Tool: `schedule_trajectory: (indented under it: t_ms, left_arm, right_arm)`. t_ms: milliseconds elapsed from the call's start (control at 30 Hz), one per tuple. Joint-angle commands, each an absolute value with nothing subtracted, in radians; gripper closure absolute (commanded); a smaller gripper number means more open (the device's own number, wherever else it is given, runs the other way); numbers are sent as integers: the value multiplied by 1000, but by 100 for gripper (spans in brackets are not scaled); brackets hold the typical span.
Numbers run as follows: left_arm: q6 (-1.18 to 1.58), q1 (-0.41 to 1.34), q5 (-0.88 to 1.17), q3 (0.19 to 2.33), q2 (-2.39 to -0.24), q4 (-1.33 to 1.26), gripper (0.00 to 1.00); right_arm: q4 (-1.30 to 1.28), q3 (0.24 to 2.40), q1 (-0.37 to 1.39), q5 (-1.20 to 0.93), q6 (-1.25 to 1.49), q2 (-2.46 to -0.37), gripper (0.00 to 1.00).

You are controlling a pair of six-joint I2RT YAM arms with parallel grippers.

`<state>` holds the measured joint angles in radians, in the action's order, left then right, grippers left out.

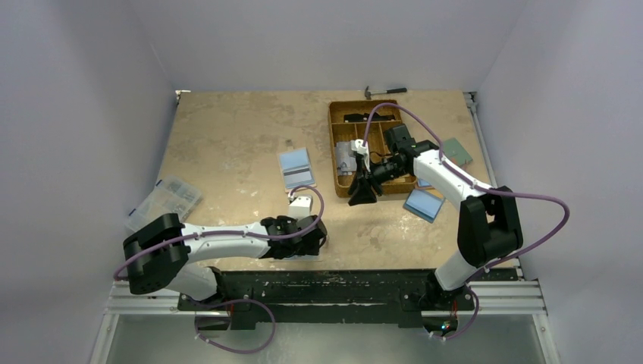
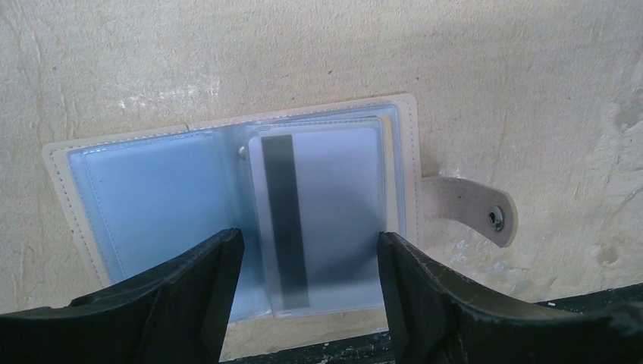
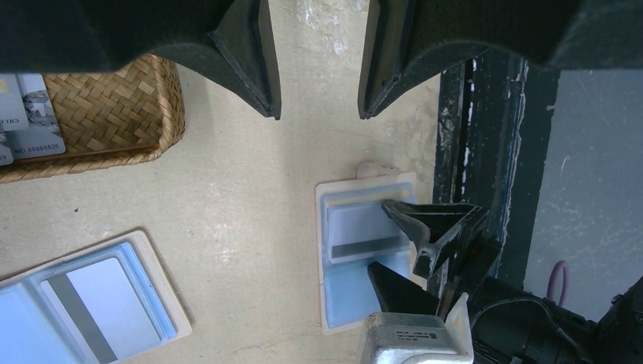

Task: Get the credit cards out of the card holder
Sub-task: Remove the credit card from the card holder.

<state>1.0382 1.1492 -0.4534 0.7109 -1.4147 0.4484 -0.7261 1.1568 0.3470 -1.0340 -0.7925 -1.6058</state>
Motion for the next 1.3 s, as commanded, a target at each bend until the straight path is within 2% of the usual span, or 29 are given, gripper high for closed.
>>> schedule_trajectory:
  t_ms: [0,300,600,700,733,900,1267]
  left_arm:
    - [1053,1162,-459,748,-1422,443,31]
    - [1056,1175,-465,762,-1416,444,29]
    - [1074,1184,-484,789,-1509,479,29]
    - [1085,1185,-498,793,-1514,496,31]
    - [1086,1186,-500,792,-1509,499,35]
    - [1091,1184,-496,753,-1432,469,44]
    - [1062,1115,-326,508,-1196,179,46]
  right_arm:
    - [-732,1180,351,-1037,-797,-1603,50]
    - [-735,1181,351,-1037,-798,-1605,50]
    - [-738,1183,351,-1037,-801,-1606,51]
    - [-739,1183,351,-1038,-801,-1607,50]
    - [-739,1183,351,-1039,-801,-1608,51]
    - [-744,1184,352,-1039,-804,-1609,51]
    - [-749,1181,394,-1021,-816,-1612,51]
